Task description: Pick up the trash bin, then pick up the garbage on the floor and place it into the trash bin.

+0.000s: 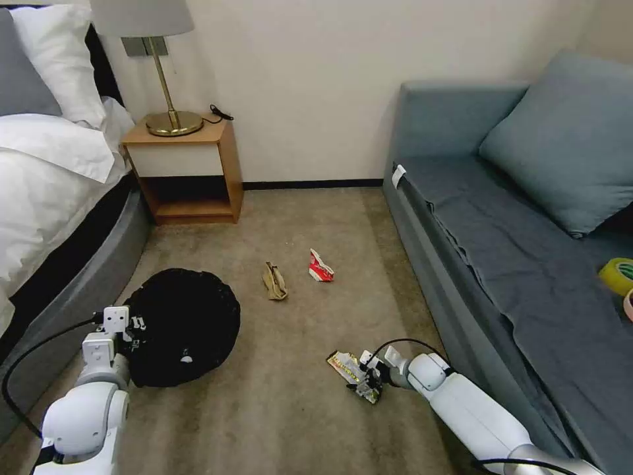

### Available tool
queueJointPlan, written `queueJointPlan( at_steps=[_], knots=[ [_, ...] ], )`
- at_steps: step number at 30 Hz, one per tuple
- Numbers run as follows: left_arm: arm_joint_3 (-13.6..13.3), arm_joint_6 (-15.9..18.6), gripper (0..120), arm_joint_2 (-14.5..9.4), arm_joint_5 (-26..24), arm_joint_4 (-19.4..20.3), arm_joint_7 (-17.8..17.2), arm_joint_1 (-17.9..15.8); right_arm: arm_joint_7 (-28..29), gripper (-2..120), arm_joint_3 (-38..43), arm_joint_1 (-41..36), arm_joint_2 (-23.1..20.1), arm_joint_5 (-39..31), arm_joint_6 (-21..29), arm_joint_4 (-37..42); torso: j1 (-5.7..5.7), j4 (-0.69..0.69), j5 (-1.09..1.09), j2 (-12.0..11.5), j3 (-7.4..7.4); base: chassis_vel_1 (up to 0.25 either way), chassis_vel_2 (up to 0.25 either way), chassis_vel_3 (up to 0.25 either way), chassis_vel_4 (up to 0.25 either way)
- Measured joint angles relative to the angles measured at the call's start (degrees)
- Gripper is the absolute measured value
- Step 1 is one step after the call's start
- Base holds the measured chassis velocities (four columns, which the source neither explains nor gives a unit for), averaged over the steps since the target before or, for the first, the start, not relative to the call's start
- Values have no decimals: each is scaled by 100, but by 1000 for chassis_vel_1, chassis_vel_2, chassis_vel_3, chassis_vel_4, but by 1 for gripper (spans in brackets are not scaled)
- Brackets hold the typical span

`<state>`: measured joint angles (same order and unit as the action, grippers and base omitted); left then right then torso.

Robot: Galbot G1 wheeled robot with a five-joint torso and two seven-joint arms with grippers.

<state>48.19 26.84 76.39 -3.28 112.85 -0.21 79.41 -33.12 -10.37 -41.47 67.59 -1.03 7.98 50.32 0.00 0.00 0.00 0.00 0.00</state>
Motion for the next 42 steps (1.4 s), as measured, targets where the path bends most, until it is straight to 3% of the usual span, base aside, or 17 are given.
queueJointPlan(
  at_steps=[2,8,15,23,32,34,35,37,39,42],
  knots=[
    [-3,-9,4,4,-1,-13,0,-10,-11,100,1,-1,3,13,-8,-12,0,0,0,0,0,0,0,0,0],
    [-10,-43,4,2,-4,-62,0,-44,-124,83,53,-17,66,85,-102,-103,-1,-5,-8,3,-1,0,0,0,0],
    [-11,-58,4,-26,-5,-86,0,-77,-131,71,47,-16,95,97,-120,-115,-1,-5,-6,3,-1,0,0,0,0],
    [-22,-171,4,-30,-9,-171,12,-115,-140,53,60,-52,102,156,-168,-119,-1,4,3,3,-1,0,0,0,0],
    [-21,-237,4,-44,-9,-229,24,-123,-150,37,-28,79,107,198,-179,-125,-1,0,2,-1,1,0,0,0,0],
    [-22,-238,4,-57,-10,-242,33,-135,-115,35,-71,178,67,238,-141,-94,1,10,15,-3,3,0,0,0,0],
    [-13,-243,4,-69,-10,-244,28,-138,-79,30,-83,217,19,261,-122,-73,0,11,5,-3,2,23,11,65,-7],
    [-15,-248,4,-74,-10,-247,28,-138,-80,28,-98,227,3,263,-119,-51,0,3,-3,-3,2,23,31,65,-7],
    [-17,-250,4,-90,-15,-256,33,-138,-88,17,-129,257,-53,263,-118,30,1,2,9,-3,4,-11,26,19,-10],
    [-17,-262,4,-94,-19,-267,35,-142,-100,10,-141,287,-115,263,-118,102,1,0,1,-3,2,0,0,0,0]
  ],
)
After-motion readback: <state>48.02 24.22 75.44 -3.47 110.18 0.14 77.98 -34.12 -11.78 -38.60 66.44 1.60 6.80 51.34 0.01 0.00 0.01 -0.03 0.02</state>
